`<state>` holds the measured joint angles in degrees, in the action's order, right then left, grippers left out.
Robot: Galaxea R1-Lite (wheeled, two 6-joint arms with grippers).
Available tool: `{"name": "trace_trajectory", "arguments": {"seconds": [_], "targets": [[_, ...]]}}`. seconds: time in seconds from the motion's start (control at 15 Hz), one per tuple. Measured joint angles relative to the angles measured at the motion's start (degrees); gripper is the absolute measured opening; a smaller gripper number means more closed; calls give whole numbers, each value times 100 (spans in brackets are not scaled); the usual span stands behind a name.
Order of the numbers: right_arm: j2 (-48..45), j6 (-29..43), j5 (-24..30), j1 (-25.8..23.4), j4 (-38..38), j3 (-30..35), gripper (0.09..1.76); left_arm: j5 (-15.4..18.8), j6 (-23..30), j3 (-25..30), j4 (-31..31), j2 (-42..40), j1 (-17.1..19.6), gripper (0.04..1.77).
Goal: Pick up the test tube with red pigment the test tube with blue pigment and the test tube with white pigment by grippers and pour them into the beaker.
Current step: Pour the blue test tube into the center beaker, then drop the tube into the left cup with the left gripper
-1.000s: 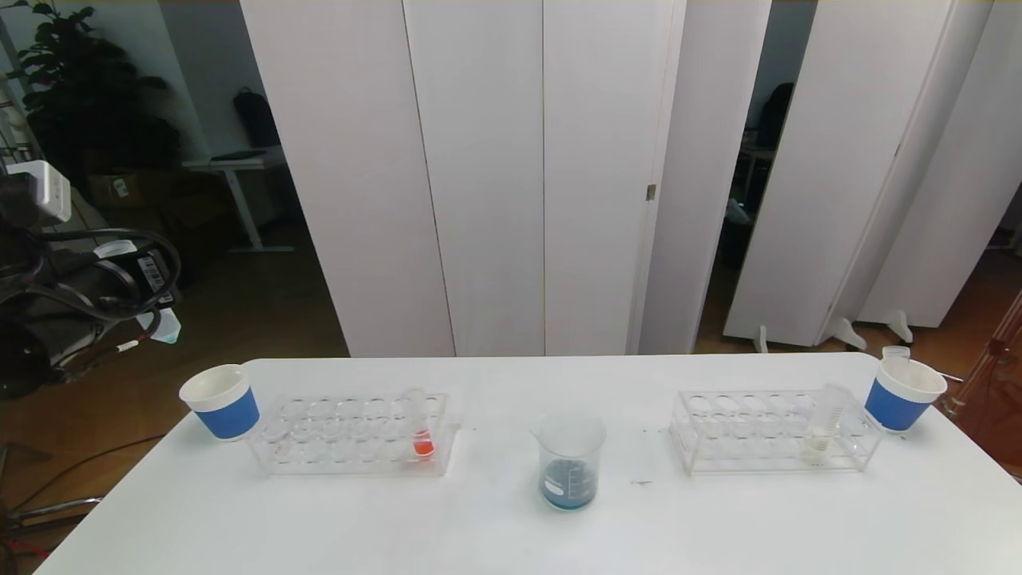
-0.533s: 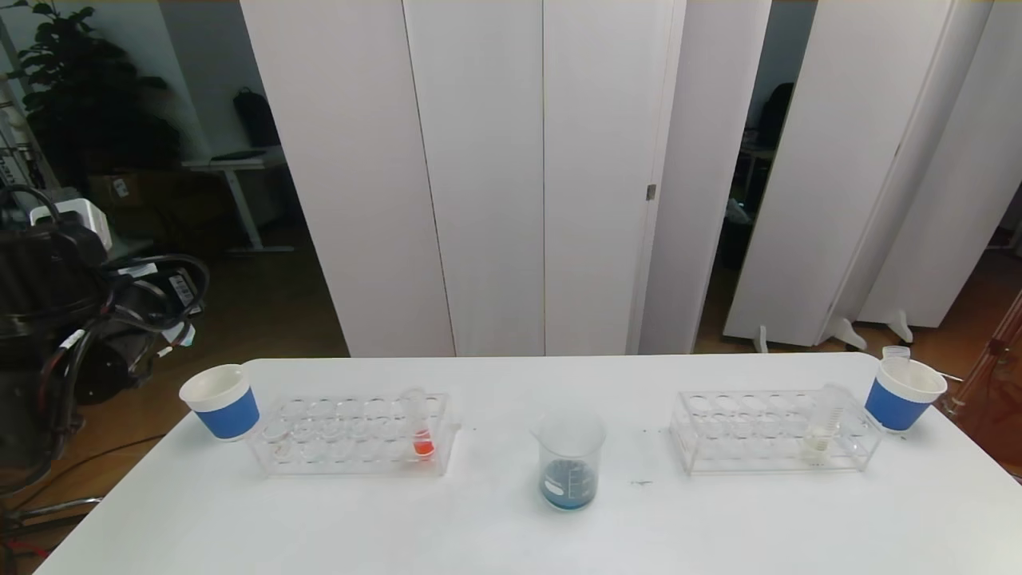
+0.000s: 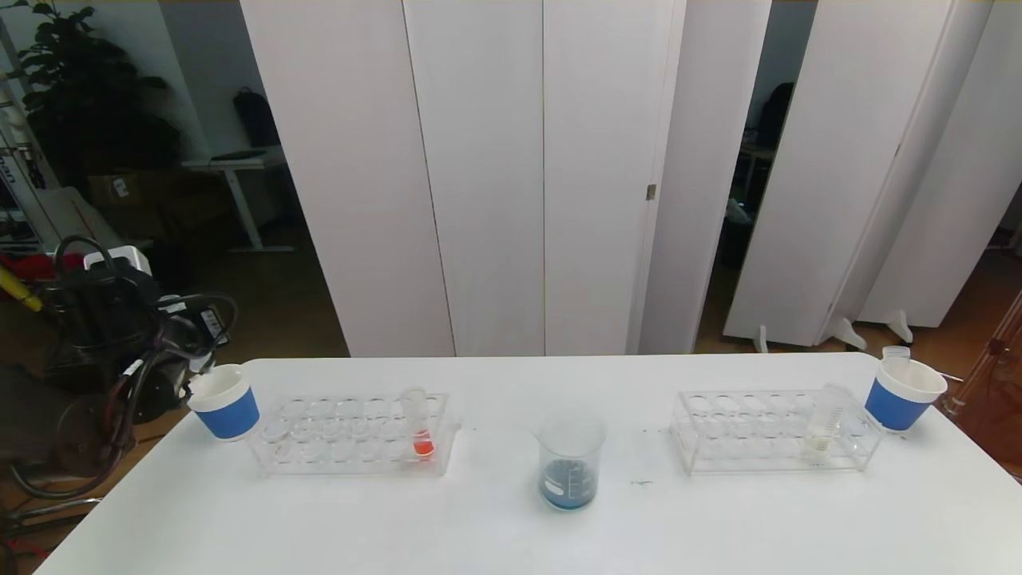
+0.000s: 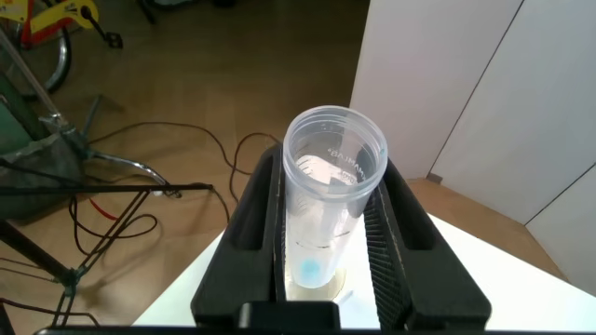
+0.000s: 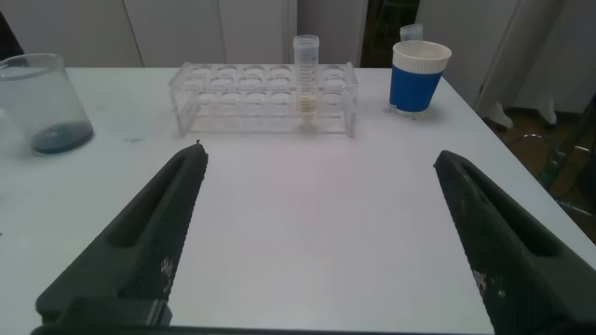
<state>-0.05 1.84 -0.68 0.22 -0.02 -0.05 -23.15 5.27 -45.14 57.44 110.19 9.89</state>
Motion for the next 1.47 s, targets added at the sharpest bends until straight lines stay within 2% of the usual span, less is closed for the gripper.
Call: {"name": "trace_trajectory", "arguments": {"seconds": [0.67,1.27,1.33,1.4,1.47], "targets": [[0,0,0,0,2,0,175,59,82,46,261,819,89,58],[0,0,-2,0,2,0,175,83,77,39,240,1023,113,58],[0,0,0,-4,2,-2,175,80,77,39,239,1026,108,66],[0,0,-2,-4,2,-2,175,80,74,39,236,1034,107,88],[0,0,0,-4,2,0,175,80,73,35,234,1045,108,128]]}}
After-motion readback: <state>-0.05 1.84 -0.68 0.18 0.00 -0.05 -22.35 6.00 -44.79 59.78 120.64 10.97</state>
